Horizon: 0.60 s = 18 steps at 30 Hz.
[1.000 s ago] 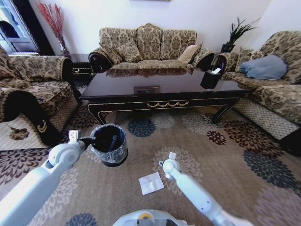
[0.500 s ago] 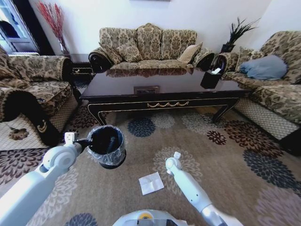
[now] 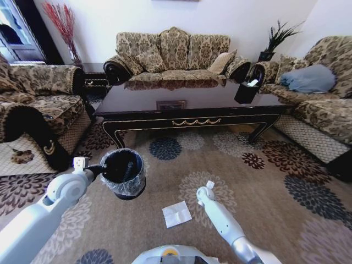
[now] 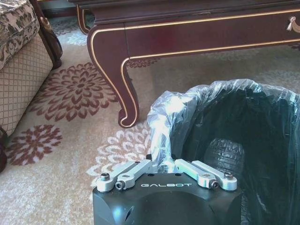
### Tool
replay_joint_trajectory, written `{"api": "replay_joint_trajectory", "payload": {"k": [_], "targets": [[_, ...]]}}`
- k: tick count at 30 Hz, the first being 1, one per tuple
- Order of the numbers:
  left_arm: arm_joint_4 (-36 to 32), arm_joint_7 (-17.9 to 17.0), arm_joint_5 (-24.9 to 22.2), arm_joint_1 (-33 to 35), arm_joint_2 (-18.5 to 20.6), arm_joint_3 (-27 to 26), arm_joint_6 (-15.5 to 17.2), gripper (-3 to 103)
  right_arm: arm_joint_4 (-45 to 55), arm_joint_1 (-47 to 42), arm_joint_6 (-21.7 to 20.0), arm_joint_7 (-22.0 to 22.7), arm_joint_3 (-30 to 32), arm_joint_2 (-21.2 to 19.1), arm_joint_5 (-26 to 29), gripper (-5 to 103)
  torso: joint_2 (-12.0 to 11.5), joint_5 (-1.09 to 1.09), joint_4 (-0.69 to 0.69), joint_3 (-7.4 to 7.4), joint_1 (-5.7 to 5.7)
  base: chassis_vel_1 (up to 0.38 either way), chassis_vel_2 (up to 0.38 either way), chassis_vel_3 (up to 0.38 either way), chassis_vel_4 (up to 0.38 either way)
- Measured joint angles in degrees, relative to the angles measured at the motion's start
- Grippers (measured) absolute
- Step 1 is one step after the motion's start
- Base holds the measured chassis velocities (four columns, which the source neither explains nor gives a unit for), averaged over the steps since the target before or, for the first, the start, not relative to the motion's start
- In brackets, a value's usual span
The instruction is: Move to the front of the table and pick up the trash from the floor, then place it into the trash bin.
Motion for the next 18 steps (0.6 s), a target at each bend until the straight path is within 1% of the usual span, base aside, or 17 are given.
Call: {"api": "replay_joint_trajectory", "payload": {"k": [1,2,3,4,5,6,8,9,10,11,12,15,16,17,18], "targets": [[-0.04,0.00,0.03,0.20,-0.04,-0.10,0.01,4,-0.31,0.08,0.11,-0.20,0.04,0.19,-0.12,71,0.00,0.00,0.00,0.00,0.00,0.000,0.000,0.000,0.000],[-0.04,0.00,0.03,0.20,-0.04,-0.10,0.01,4,-0.31,0.08,0.11,-0.20,0.04,0.19,-0.12,71,0.00,0.00,0.00,0.00,0.00,0.000,0.000,0.000,0.000],[-0.14,0.00,0.07,0.43,-0.05,-0.29,0.02,4,-0.61,0.11,0.19,-0.36,0.09,0.49,-0.39,61,0.00,0.00,0.00,0.00,0.00,0.000,0.000,0.000,0.000],[-0.17,0.00,0.09,0.55,-0.04,-0.39,0.02,4,-0.72,0.10,0.20,-0.37,0.10,0.67,-0.59,61,0.00,0.00,0.01,0.00,0.00,0.000,0.000,0.000,0.000],[-0.19,0.00,0.10,0.61,-0.02,-0.47,0.03,4,-0.77,0.06,0.20,-0.39,0.10,0.84,-0.86,55,0.00,0.00,0.02,0.00,0.00,0.000,0.000,0.000,0.000],[-0.19,0.00,0.10,0.61,-0.02,-0.47,0.03,4,-0.77,0.06,0.20,-0.39,0.10,0.84,-0.86,55,0.00,0.00,0.02,0.00,0.00,0.000,0.000,0.000,0.000],[-0.23,0.02,0.10,0.68,0.01,-0.57,0.04,4,-0.96,-0.15,0.23,-0.45,0.04,1.13,-1.49,44,0.00,0.00,0.01,0.00,0.00,0.000,0.000,0.000,0.000],[-0.26,0.02,0.11,0.70,0.01,-0.58,0.04,4,-1.04,-0.19,0.25,-0.47,0.03,1.21,-1.65,44,0.00,0.00,0.02,0.00,0.00,0.000,0.000,0.000,0.000],[-0.30,0.05,0.11,0.73,0.01,-0.58,0.05,4,-1.18,-0.28,0.28,-0.49,0.01,1.33,-1.99,39,0.00,0.00,0.02,-0.01,0.00,0.000,0.000,0.000,0.000],[-0.30,0.05,0.11,0.73,0.01,-0.58,0.05,4,-1.18,-0.28,0.28,-0.49,0.01,1.33,-1.99,39,0.00,0.00,0.02,-0.01,0.00,0.000,0.000,0.000,0.000],[-0.33,0.05,0.13,0.77,-0.01,-0.59,0.05,4,-1.25,-0.38,0.30,-0.51,-0.02,1.39,-2.30,35,0.00,0.00,0.02,-0.01,0.00,0.000,0.000,0.000,0.000],[-0.35,0.06,0.24,0.89,-0.07,-0.58,0.06,4,-1.17,-0.68,0.32,-0.55,-0.12,1.40,-2.74,32,0.00,0.00,0.03,-0.01,0.00,0.000,0.000,0.000,0.000],[-0.36,0.06,0.27,0.89,-0.08,-0.55,0.07,4,-1.08,-0.77,0.32,-0.55,-0.15,1.39,-2.80,28,0.00,0.00,0.03,-0.01,0.00,0.000,0.000,0.000,0.000],[-0.35,0.06,0.30,0.88,-0.10,-0.52,0.07,4,-1.00,-0.86,0.31,-0.56,-0.17,1.36,-2.83,28,0.00,0.00,0.02,-0.01,0.00,0.000,0.000,0.000,0.000],[-0.35,0.06,0.31,0.86,-0.13,-0.47,0.07,4,-0.89,-0.96,0.26,-0.56,-0.21,1.29,-2.86,23,0.00,0.00,0.02,-0.01,0.00,0.000,0.000,0.000,0.000]]}}
